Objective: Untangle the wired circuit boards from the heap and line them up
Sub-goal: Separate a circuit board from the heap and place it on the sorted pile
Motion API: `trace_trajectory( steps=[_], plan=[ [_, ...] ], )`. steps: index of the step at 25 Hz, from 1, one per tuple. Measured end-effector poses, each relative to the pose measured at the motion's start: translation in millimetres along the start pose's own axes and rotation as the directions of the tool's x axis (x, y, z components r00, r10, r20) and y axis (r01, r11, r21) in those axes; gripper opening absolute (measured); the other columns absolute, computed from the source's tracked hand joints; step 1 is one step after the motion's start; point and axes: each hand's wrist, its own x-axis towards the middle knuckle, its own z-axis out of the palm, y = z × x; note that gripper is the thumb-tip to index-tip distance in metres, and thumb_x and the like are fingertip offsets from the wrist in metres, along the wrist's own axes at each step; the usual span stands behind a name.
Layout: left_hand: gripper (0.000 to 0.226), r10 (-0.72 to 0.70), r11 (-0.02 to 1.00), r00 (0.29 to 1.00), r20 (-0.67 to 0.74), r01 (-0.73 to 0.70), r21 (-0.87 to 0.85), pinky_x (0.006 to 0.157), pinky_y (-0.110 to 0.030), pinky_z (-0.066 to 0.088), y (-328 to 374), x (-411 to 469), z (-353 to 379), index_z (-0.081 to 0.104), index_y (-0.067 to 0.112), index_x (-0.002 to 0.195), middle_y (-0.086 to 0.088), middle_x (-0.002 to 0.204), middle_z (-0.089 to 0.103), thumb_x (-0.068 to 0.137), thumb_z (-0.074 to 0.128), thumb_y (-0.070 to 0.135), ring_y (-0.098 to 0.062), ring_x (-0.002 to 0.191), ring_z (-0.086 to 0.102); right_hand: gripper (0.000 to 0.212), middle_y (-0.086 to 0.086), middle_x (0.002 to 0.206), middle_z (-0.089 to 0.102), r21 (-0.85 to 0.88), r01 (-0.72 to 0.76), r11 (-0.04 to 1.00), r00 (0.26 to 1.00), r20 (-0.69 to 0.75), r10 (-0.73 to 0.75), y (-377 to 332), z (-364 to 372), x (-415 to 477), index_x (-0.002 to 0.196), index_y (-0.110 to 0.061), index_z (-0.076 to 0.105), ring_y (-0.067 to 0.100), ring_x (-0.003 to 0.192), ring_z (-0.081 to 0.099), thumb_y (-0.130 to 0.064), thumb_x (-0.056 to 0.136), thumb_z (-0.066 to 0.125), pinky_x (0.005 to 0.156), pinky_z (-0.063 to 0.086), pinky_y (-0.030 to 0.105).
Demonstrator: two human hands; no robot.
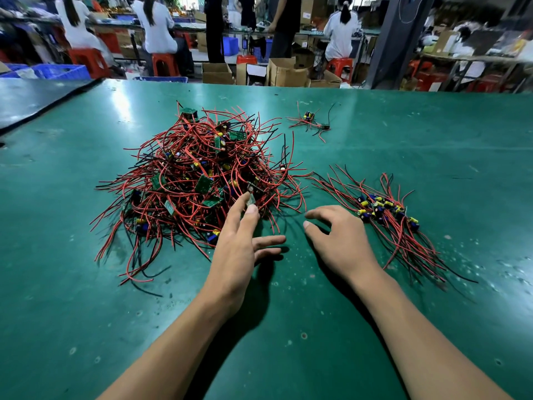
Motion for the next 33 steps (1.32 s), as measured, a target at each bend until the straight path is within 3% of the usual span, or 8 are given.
trace_trajectory(
  steps=[2, 7, 13, 16, 20, 24, 28, 33],
  plan=[
    [0.031, 0.021, 1.000, 0.999, -0.039, -0.021, 0.014, 0.066, -0.031, 0.060, 1.3, 0.4, -0.2, 0.045, 0.042, 0.132, 0.001, 0.148, 0.041, 0.103, 0.043, 0.031, -0.030, 0.084, 0.074, 0.019, 0.004, 0.110, 0.071, 0.030, 0.006, 1.000, 1.000, 0.005, -0.006, -2.5, 0.9, -0.9, 0.105, -0.011, 0.077, 0.016, 0.105, 0.063, -0.019, 0.089, 0.070, 0.095, 0.039, 0.016],
    [0.046, 0.022, 0.999, 0.996, -0.082, -0.025, -0.043, 0.061, -0.032, 0.059, 5.9, 3.4, -2.9, 0.034, 0.045, 0.141, 0.006, 0.141, 0.046, 0.102, 0.047, 0.024, -0.033, 0.077, 0.074, 0.016, 0.004, 0.106, 0.072, 0.072, -0.034, 0.997, 0.999, 0.014, 0.033, -3.8, -0.5, -1.3, 0.102, -0.012, 0.078, 0.016, 0.101, 0.065, -0.018, 0.090, 0.070, 0.097, 0.046, 0.026],
    [0.027, -0.013, 1.000, 0.997, -0.072, 0.014, 0.004, 0.065, -0.033, 0.058, 4.9, 3.9, -3.9, 0.059, 0.023, 0.127, 0.018, 0.121, 0.059, 0.101, 0.049, 0.022, -0.032, 0.081, 0.074, 0.017, 0.004, 0.106, 0.072, 0.061, -0.044, 0.997, 0.998, 0.046, 0.042, -6.4, -1.6, -1.6, 0.103, -0.012, 0.077, 0.018, 0.103, 0.064, -0.019, 0.091, 0.069, 0.098, 0.048, 0.033],
    [0.023, -0.033, 0.999, 0.998, -0.053, 0.033, 0.011, 0.067, -0.034, 0.057, 5.7, 3.6, -4.5, 0.064, 0.019, 0.119, 0.015, 0.119, 0.063, 0.100, 0.051, 0.022, -0.028, 0.077, 0.074, 0.016, 0.004, 0.103, 0.073, 0.073, -0.061, 0.995, 0.997, 0.042, 0.058, -8.5, -1.9, -1.8, 0.103, -0.011, 0.077, 0.018, 0.100, 0.065, -0.018, 0.091, 0.069, 0.094, 0.048, 0.028],
    [0.028, -0.039, 0.999, 0.999, -0.033, 0.038, -0.015, 0.072, -0.047, 0.058, 5.4, 3.0, -4.5, 0.060, 0.022, 0.126, 0.002, 0.128, 0.064, 0.098, 0.054, 0.021, -0.027, 0.072, 0.073, 0.017, -0.005, 0.099, 0.074, 0.238, -0.074, 0.968, 0.997, 0.028, 0.069, -17.7, -2.6, -3.7, 0.105, -0.017, 0.076, 0.008, 0.090, 0.066, -0.017, 0.088, 0.072, 0.084, 0.046, 0.011],
    [0.052, -0.119, 0.992, 0.992, 0.043, 0.121, -0.036, 0.067, -0.032, 0.061, 9.8, 7.9, -9.3, 0.038, 0.032, 0.146, 0.012, 0.128, 0.054, 0.098, 0.055, 0.025, -0.032, 0.088, 0.074, 0.019, -0.004, 0.095, 0.075, 0.346, -0.064, 0.936, 0.997, 0.064, 0.045, -24.5, 1.0, -7.9, 0.106, -0.016, 0.076, 0.008, 0.086, 0.068, -0.012, 0.088, 0.073, 0.082, 0.051, 0.017],
    [0.036, -0.189, 0.981, 0.976, 0.106, 0.192, -0.017, 0.067, -0.029, 0.059, 12.3, 12.7, -10.4, 0.053, 0.033, 0.132, 0.024, 0.114, 0.064, 0.095, 0.055, 0.031, -0.031, 0.091, 0.073, 0.019, -0.002, 0.097, 0.076, 0.353, -0.064, 0.933, 0.995, 0.091, 0.034, -27.0, 5.4, -11.1, 0.107, -0.012, 0.076, 0.010, 0.089, 0.069, -0.011, 0.089, 0.072, 0.084, 0.052, 0.020],
    [0.028, -0.170, 0.985, 0.975, 0.143, 0.171, 0.001, 0.067, -0.029, 0.055, 13.1, 7.0, -8.5, 0.064, 0.023, 0.122, -0.002, 0.106, 0.075, 0.097, 0.054, 0.029, -0.021, 0.073, 0.069, 0.038, -0.004, 0.095, 0.072, 0.478, -0.129, 0.869, 0.980, 0.194, 0.039, -30.1, 2.1, -12.0, 0.121, -0.023, 0.070, 0.010, 0.080, 0.066, -0.017, 0.085, 0.079, 0.082, 0.053, 0.026]
  ],
)
